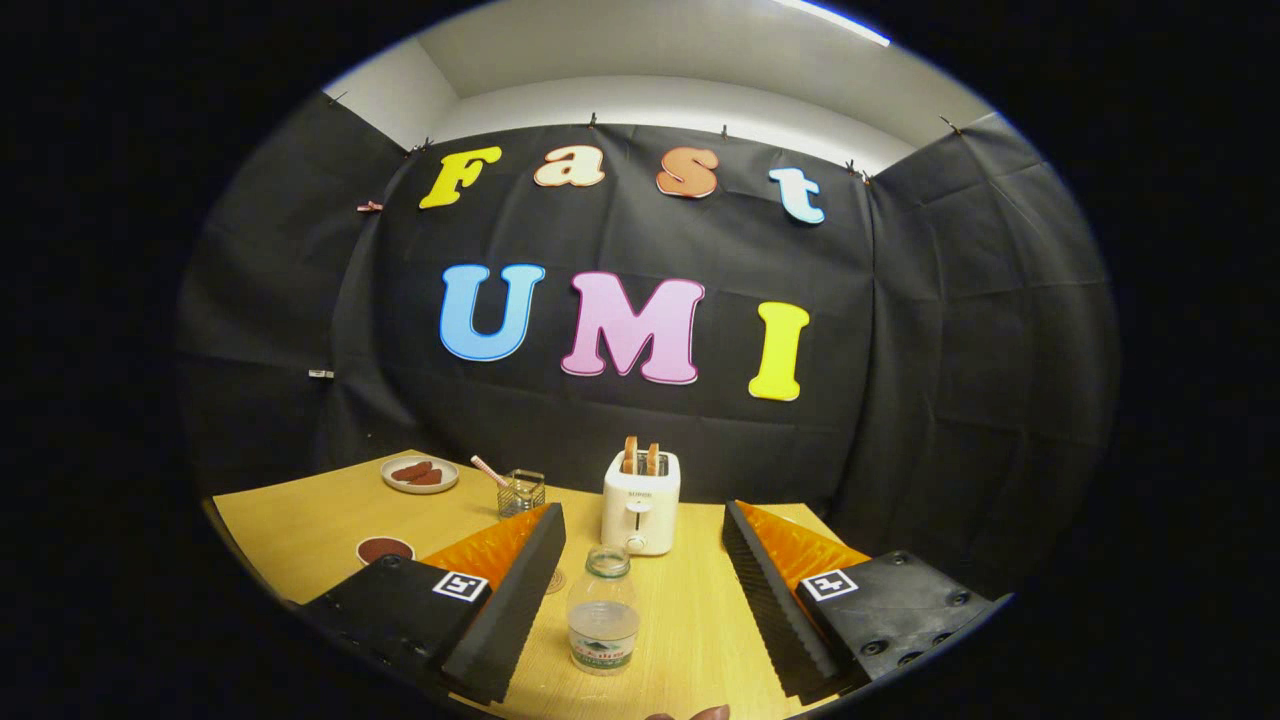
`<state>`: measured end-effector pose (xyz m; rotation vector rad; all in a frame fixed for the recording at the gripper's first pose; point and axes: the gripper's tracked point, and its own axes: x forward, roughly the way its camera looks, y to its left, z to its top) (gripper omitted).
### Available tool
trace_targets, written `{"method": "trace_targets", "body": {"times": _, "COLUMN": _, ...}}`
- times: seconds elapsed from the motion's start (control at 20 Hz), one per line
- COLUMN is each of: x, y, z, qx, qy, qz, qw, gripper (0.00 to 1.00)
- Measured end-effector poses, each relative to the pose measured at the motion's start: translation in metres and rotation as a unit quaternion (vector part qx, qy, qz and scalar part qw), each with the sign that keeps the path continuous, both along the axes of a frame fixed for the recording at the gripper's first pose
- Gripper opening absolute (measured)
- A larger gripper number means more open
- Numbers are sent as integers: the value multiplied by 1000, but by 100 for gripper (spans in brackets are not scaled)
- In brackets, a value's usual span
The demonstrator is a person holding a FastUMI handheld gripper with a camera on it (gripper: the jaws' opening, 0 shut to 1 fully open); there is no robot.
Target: Take the bottle from table, then pour the juice into the cup, finally place the bottle on the coaster
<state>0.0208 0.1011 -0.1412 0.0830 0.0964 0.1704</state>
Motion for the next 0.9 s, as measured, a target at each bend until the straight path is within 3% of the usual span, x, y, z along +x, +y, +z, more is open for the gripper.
{"method": "trace_targets", "body": {"times": 0.55, "x": 18, "y": 34, "z": -138, "qx": 24, "qy": 55, "qz": 17, "qw": 998, "gripper": 98}}
{"method": "trace_targets", "body": {"times": 0.9, "x": 37, "y": 47, "z": -165, "qx": 18, "qy": 63, "qz": 30, "qw": 997, "gripper": 98}}
